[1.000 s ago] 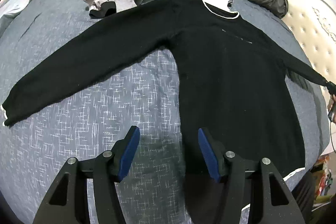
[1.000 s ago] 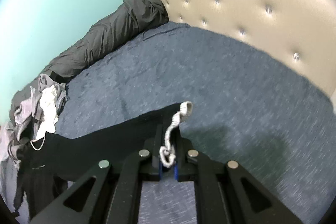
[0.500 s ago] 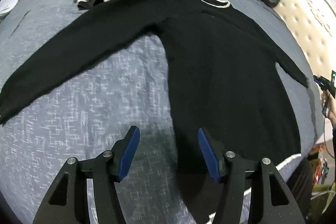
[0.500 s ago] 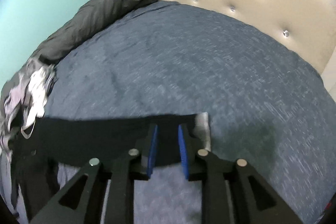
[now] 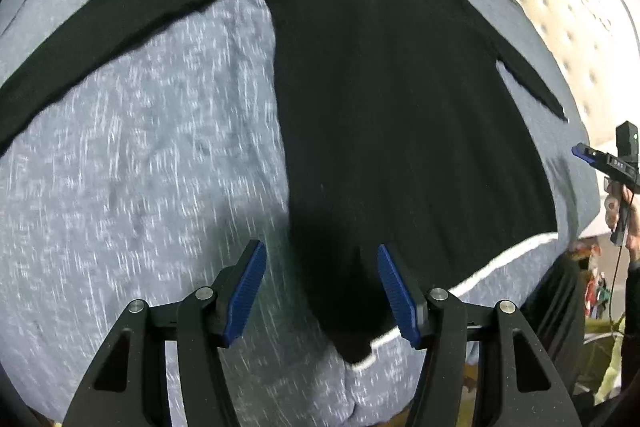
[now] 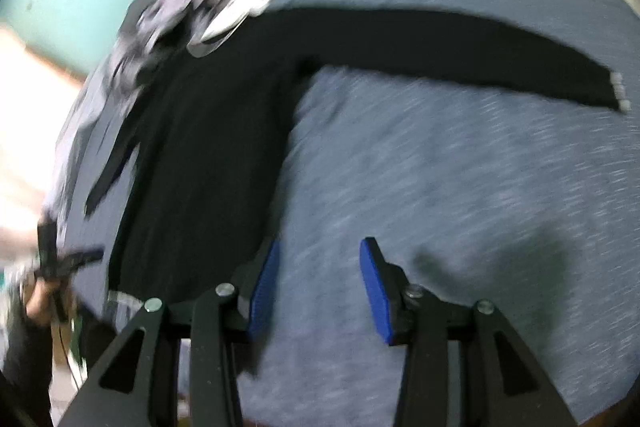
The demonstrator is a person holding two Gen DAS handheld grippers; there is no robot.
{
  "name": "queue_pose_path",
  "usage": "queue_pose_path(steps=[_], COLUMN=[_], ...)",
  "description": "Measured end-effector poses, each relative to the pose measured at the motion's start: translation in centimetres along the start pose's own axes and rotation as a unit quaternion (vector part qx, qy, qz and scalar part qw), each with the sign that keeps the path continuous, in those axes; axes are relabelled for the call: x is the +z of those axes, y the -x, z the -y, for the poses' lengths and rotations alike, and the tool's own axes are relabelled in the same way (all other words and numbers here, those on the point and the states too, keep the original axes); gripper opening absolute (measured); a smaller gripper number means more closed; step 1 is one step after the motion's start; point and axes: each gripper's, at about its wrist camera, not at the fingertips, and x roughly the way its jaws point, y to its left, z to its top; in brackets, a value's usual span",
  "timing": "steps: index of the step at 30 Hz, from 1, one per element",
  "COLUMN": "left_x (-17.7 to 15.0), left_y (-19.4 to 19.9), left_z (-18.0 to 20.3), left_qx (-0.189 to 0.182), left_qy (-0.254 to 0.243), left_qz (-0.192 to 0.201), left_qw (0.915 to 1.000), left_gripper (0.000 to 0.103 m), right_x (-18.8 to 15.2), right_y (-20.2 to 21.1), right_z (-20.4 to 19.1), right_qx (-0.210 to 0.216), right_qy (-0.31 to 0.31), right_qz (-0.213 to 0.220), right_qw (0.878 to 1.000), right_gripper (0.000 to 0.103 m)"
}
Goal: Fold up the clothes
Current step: 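Grasp the sweatshirt hem with the left tool while the right tool grasps the hem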
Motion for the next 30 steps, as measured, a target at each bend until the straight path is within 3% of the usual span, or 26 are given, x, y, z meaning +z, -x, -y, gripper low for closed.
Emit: queue_pose_path(steps=[3, 9, 17, 18, 19, 21, 22, 25, 30], left_x=[-1.1, -2.6, -3.8, -3.9, -4.0, -4.1, -4.2, -4.5, -4.8], left_y=[-0.3, -1.5, -2.3, -2.4, -2.5, -2.5, -2.5, -2.5, -0.4], left_z=[0.3, 0.1, -0.1, 0.1, 0.3, 0.8, 1.0, 1.9, 3.4], left_qx=[-0.004, -0.014, -0.021, -0.022, -0.023, -0.025, -0.024, -0.021, -0.026], left_qy=[0.002, 0.021, 0.029, 0.027, 0.023, 0.015, 0.011, -0.006, -0.030], left_qz=[-0.005, -0.018, -0.022, -0.021, -0.022, -0.022, -0.021, -0.024, -0.009], left_qw=[1.0000, 0.9995, 0.9991, 0.9992, 0.9992, 0.9994, 0.9995, 0.9995, 0.9992], left_gripper=[0.062, 0.062, 0.061, 0.053, 0.037, 0.023, 0.020, 0.008, 0.007], right_x=[-2.0, -5.1, -5.9, -6.0, -6.1, -6.3, -6.5, -6.4, -6.2], right_y=[-2.3, -6.1, -7.4, -7.5, -7.6, -7.6, -7.6, -7.1, -4.5], right_z=[-3.3, -5.7, -5.2, -5.1, -5.1, -5.2, -5.3, -5.9, -7.0], right_qx=[0.007, 0.005, 0.006, 0.008, 0.012, 0.021, 0.024, 0.025, 0.013], right_qy=[0.028, 0.037, 0.015, 0.012, 0.011, 0.016, 0.019, 0.033, 0.065], right_qz=[-0.040, -0.098, -0.105, -0.105, -0.105, -0.105, -0.103, -0.092, -0.069], right_qw=[0.999, 0.994, 0.994, 0.994, 0.994, 0.994, 0.994, 0.995, 0.995], right_gripper=[0.042, 0.042, 0.042, 0.042, 0.042, 0.038, 0.027, 0.009, 0.005])
